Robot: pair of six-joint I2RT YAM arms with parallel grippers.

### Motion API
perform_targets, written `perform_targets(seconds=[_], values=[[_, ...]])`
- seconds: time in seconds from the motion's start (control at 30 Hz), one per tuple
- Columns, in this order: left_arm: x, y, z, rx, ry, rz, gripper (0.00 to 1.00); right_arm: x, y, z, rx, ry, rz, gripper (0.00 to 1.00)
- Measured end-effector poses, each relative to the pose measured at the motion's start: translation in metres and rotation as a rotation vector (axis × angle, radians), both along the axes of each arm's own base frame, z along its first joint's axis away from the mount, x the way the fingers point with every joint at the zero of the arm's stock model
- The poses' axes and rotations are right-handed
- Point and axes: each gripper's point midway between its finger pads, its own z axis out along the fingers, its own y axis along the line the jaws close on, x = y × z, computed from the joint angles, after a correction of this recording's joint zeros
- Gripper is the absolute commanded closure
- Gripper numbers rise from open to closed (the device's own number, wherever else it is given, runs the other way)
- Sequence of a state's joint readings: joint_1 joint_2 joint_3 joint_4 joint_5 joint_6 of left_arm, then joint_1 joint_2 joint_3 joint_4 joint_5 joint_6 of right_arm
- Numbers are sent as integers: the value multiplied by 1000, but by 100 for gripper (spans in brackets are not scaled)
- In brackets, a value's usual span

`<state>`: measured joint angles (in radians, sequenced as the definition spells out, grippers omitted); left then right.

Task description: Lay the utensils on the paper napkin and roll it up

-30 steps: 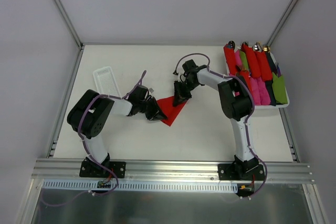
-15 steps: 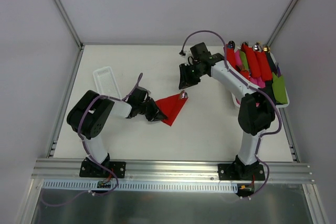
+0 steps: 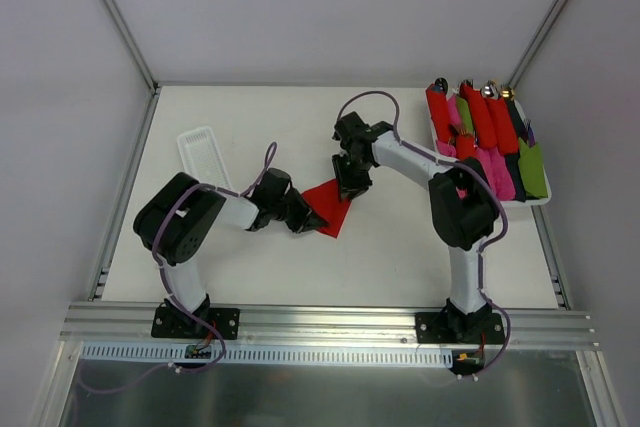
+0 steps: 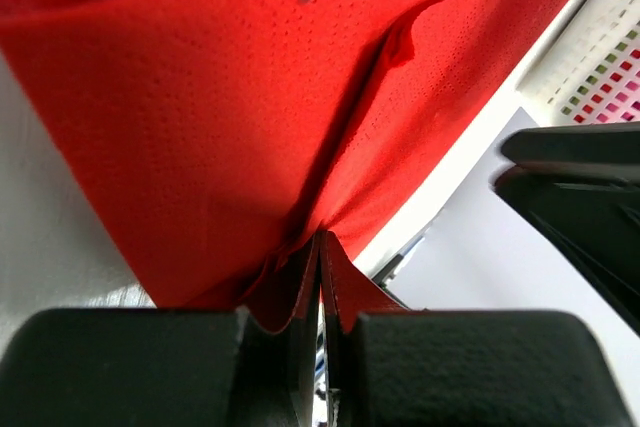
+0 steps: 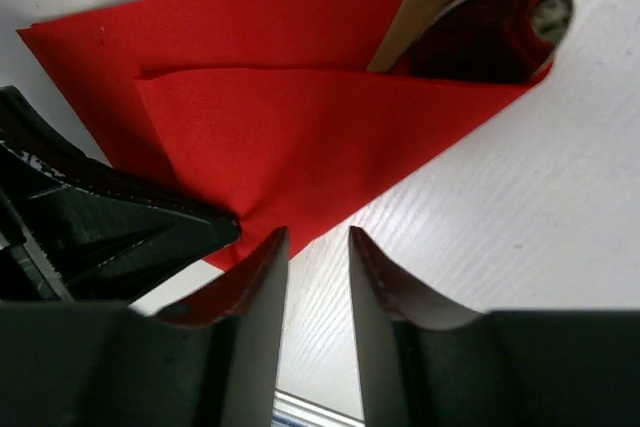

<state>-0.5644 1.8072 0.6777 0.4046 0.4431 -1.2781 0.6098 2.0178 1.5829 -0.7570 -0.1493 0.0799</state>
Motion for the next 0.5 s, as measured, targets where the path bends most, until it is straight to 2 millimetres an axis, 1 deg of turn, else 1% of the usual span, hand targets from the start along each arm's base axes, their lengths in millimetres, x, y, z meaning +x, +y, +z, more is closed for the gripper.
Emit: perform_targets(seconds=[0.07,0.17,0.23,0.27,0.3,0.37,0.43,0.5], values=[[0,-1,0,-6,6,6,100,-1,4,-5,7,14,7,80],[2,-4,-1,-16,1,8,100,-5,13,-5,60,36,40,84],[4,-6,-1,-23,-6,9,100,-6,19,-3,117,47,68,84],[4,-6,-1,-27,-9,10,100,-6,24,-3,157,50,86,80],[5,-6,-1,-34,-12,14,100,-8,28,-6,234,60,108,77],[4,-6,-1,-46,-18,21,100,-15,25,-9,316,89,97,78],[4,-6,-2,-63,-24,33,100,-20,12,-11,431,132,39,78],[4,-6,-2,-84,-30,48,100,-15,-4,-12,520,153,-55,75]])
